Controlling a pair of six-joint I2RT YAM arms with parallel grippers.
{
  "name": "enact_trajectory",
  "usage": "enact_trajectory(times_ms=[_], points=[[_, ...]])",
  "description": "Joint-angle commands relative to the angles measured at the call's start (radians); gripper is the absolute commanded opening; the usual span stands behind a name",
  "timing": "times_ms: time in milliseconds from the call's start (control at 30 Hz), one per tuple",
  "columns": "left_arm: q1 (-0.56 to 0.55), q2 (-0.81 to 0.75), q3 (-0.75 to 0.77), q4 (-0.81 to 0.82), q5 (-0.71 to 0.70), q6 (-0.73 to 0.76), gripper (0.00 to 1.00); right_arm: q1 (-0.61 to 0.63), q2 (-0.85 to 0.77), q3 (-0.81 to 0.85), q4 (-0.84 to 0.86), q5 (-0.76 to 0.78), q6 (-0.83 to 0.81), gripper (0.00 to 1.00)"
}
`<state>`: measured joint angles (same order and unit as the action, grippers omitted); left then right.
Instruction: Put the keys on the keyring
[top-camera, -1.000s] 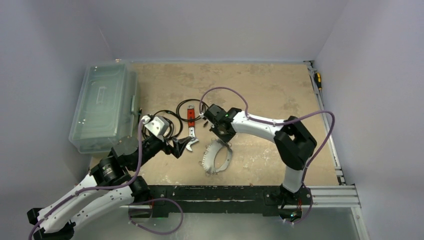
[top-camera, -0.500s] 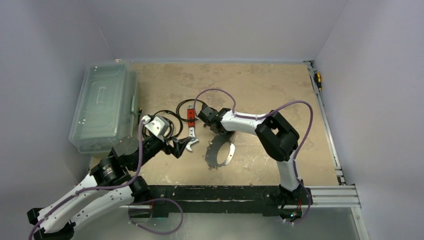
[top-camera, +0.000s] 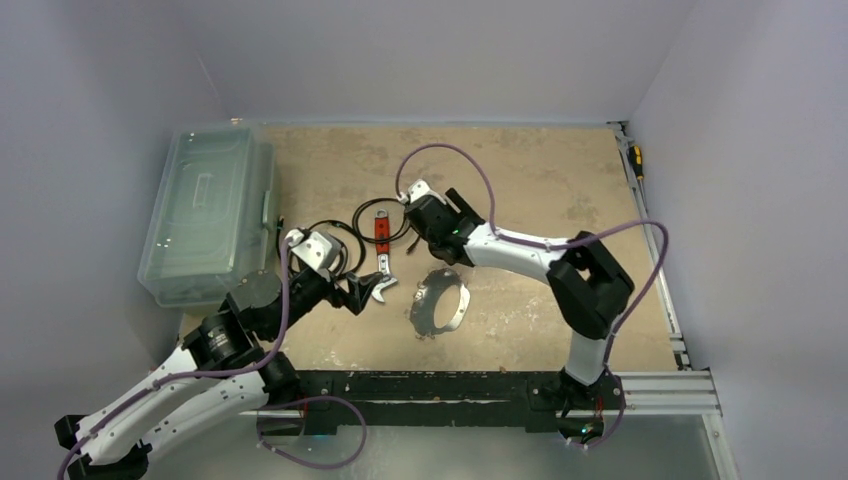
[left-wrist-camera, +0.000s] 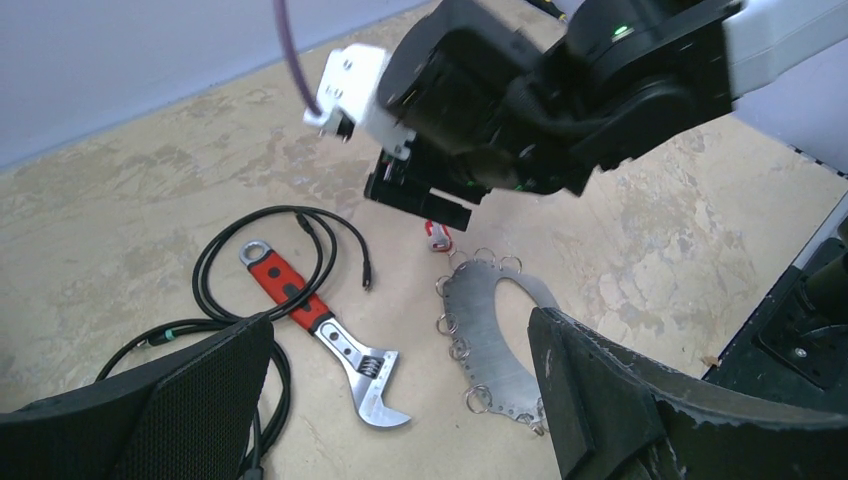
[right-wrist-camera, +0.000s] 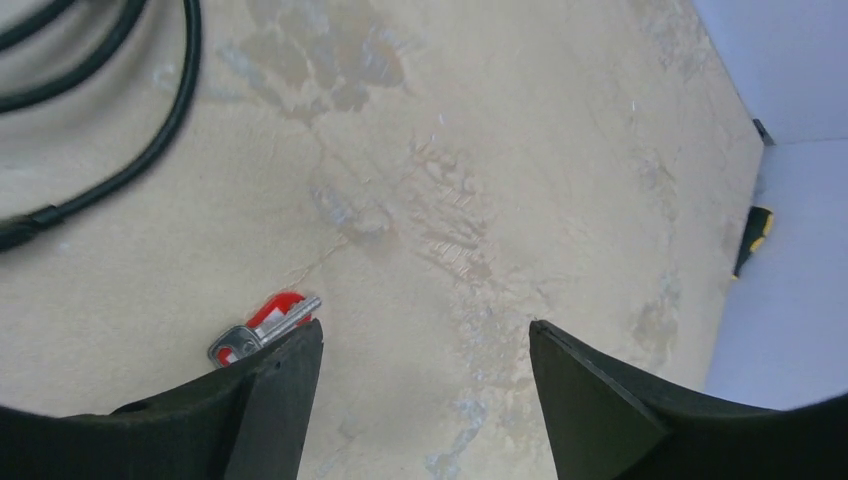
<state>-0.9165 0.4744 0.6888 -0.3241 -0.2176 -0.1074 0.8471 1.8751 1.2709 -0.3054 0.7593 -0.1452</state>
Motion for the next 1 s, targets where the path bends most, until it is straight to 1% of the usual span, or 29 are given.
enact_trajectory(times_ms=[0,100,167,333,367,400,467,567,633,767,900,967], points=[[0.008,0.009,-0.005,0.013,-0.027,0.024,0.98,-0.016,-0.154,-0.089,0.117,-0.088,0.192,0.79],[0.011,0.014,-0.006,0.017,-0.036,0.026,0.98,-0.02,-0.215,-0.155,0.119,-0.173,0.321,0.79],[0.012,0.017,-0.008,0.021,-0.047,0.026,0.98,-0.02,-0.267,-0.216,0.134,-0.225,0.375,0.79],[0.014,0.024,-0.023,0.034,-0.089,0.017,0.99,-0.02,-0.481,-0.397,0.253,-0.302,0.443,0.8],[0.014,0.029,-0.024,0.035,-0.102,0.016,0.99,-0.02,-0.52,-0.427,0.27,-0.319,0.451,0.82],[0.015,0.033,-0.023,0.036,-0.117,0.013,0.99,-0.02,-0.564,-0.458,0.289,-0.333,0.46,0.86],[0.019,0.046,-0.026,0.036,-0.153,0.003,0.99,-0.02,-0.645,-0.514,0.324,-0.361,0.473,0.98],[0.024,0.082,-0.033,0.031,-0.203,-0.039,0.99,-0.02,-0.762,-0.565,0.345,-0.34,0.483,0.99],[0.028,0.133,-0.027,0.019,-0.205,-0.058,0.99,-0.02,-0.842,-0.58,0.338,-0.32,0.492,0.99],[0.047,0.251,0.029,-0.031,-0.185,-0.106,0.99,-0.02,-1.022,-0.606,0.35,-0.262,0.525,0.99],[0.081,0.305,0.084,-0.067,-0.198,-0.207,0.99,-0.019,-1.133,-0.611,0.343,-0.263,0.545,0.99],[0.094,0.295,0.121,-0.067,-0.14,-0.218,0.99,-0.019,-1.181,-0.609,0.326,-0.255,0.576,0.99]])
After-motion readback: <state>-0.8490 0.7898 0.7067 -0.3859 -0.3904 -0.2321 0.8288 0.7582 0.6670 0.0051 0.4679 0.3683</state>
